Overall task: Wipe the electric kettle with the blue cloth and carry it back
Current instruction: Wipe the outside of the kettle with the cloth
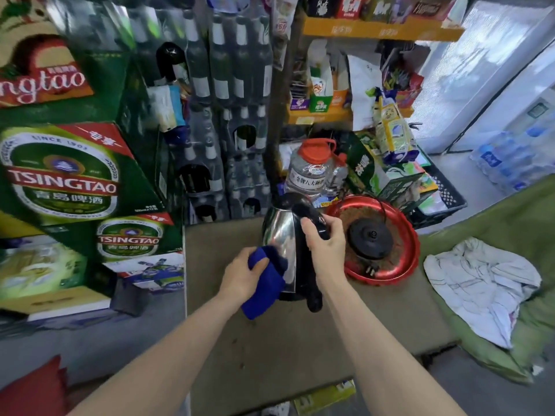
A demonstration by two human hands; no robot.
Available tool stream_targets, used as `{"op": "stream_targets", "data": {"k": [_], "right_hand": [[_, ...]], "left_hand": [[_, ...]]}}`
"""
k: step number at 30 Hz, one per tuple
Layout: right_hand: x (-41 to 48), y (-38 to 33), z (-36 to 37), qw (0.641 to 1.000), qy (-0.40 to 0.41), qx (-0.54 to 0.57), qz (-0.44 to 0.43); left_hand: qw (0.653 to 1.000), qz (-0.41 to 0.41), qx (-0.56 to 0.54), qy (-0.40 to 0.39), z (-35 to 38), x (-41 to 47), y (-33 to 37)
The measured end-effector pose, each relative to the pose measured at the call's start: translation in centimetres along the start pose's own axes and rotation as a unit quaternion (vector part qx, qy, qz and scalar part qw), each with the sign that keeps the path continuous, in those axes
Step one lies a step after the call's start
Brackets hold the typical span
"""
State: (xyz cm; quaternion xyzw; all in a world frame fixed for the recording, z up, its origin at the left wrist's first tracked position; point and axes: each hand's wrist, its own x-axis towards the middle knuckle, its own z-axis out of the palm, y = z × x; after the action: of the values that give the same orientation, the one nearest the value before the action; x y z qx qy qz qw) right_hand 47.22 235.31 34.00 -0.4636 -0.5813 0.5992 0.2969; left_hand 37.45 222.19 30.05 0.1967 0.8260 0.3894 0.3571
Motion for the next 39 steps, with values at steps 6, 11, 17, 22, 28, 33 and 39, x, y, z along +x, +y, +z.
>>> {"op": "stream_targets", "data": {"k": [6, 11, 17, 22, 28, 33, 39], "right_hand": [[2.4, 4.5, 1.9, 0.998, -0.048, 0.026, 0.044], [0.9, 6.2, 1.6, 0.994, -0.095, 0.025, 0.056], [-1.1, 6.9, -0.7, 0.988, -0.121, -0.019, 0.091], [-3.5, 6.5, -2.3, 0.975, -0.127, -0.058, 0.172], [-5.4, 2.4, -4.7, 0.986, -0.141, -0.068, 0.063], [-5.1, 2.2, -8.3, 0.994, -0.095, -0.03, 0.043], [-3.2, 3.7, -13.2, 0.996, 0.026, 0.013, 0.085]], "left_hand": [[0.999, -0.032, -0.035, -0.008, -1.0, 2.5, -2.6], [0.987, -0.075, -0.139, -0.038, -1.5, 2.9, -3.1], [0.98, -0.048, -0.193, -0.021, -1.2, 1.0, -1.4], [0.979, 0.012, -0.199, -0.033, -0.7, -1.7, 1.5], [0.984, 0.044, -0.162, -0.057, 1.4, -3.5, 4.0], [0.984, 0.027, -0.175, -0.026, 4.5, -3.7, 5.0], [0.993, -0.078, -0.031, 0.083, 7.8, -2.8, 3.3]]}}
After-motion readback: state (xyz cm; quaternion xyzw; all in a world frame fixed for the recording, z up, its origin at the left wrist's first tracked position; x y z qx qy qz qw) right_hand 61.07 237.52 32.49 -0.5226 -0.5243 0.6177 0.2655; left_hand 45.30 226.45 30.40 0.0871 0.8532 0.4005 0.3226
